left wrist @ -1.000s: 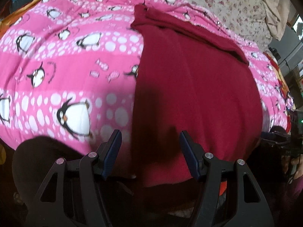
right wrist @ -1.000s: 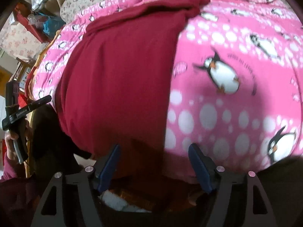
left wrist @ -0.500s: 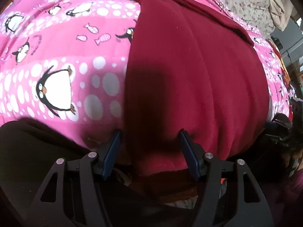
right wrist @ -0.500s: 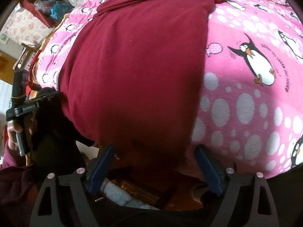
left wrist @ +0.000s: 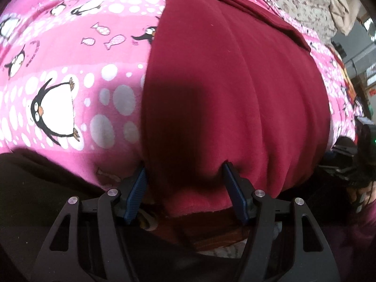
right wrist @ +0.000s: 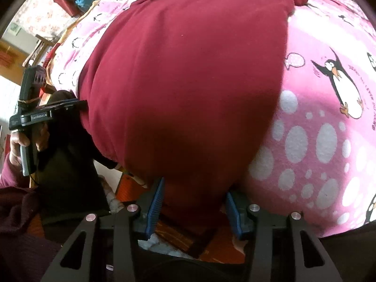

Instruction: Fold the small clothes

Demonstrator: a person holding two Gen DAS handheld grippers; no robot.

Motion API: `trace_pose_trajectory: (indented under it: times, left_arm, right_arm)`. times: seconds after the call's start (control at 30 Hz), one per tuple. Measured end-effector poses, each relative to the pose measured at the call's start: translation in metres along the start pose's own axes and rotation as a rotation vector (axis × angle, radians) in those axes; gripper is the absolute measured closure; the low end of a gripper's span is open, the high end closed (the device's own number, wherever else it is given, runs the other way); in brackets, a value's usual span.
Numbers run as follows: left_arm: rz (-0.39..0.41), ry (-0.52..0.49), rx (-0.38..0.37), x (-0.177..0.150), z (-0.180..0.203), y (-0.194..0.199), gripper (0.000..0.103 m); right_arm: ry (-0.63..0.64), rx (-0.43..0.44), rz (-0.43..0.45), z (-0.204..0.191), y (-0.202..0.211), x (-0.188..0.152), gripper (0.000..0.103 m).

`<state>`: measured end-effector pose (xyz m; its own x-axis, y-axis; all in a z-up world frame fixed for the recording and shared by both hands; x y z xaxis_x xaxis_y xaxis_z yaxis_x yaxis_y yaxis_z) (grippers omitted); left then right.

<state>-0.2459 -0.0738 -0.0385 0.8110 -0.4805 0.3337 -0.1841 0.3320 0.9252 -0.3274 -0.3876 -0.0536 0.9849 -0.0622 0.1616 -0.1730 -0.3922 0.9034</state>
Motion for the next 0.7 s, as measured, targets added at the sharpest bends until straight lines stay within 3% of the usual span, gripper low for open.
trace_pose_trajectory:
  times: [0.03,0.07,0.13,0.17,0.2,0.23,0.3,0.5,0.7]
  left_arm:
    - [-0.005,-0.015,0.007,0.001,0.004,-0.002,0.034]
    - [-0.013,-0.033,0.022,0.001,0.007,-0.003,0.034]
    - [-0.021,-0.061,0.042,0.002,0.01,-0.004,0.035]
    - [-0.019,-0.059,0.047,0.001,0.01,-0.004,0.044]
    - [-0.017,-0.05,0.049,0.001,0.009,-0.003,0.055]
    - [-0.013,-0.038,0.041,0.001,0.007,-0.001,0.061]
    - [0.001,-0.021,0.012,0.001,0.005,0.004,0.087]
    - [0.091,-0.059,-0.062,0.01,0.014,0.037,0.09]
    - [0.239,-0.004,-0.13,0.042,0.002,0.077,0.09]
  right_arm:
    - [0.001,0.021,-0.007,0.002,0.0,-0.001,0.035]
    - [0.007,0.045,-0.016,0.002,-0.001,-0.001,0.029]
    - [0.04,0.016,-0.022,-0.006,-0.007,-0.003,0.027]
    - [0.06,-0.013,-0.025,-0.009,-0.009,-0.004,0.031]
    - [0.068,-0.03,-0.02,-0.01,-0.009,-0.004,0.043]
    - [0.068,-0.051,-0.008,-0.01,-0.008,-0.004,0.062]
    - [0.036,-0.034,0.021,-0.005,-0.001,-0.002,0.09]
    - [0.034,0.111,0.111,-0.012,0.043,0.004,0.091]
    - [-0.011,0.248,0.233,-0.013,0.09,0.027,0.091]
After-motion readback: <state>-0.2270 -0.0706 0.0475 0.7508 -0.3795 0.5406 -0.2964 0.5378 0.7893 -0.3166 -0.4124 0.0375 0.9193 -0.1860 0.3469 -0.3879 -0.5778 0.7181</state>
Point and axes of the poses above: each gripper's, at about its wrist camera, not at the fingertips, and y roughly against the way its jaws point, z to its right, x to its top, the point moved 3 cm from there along -y, roughly the way its jaws point, and after that the axes turned 13 degrees about -y, right-handed, at the moved point
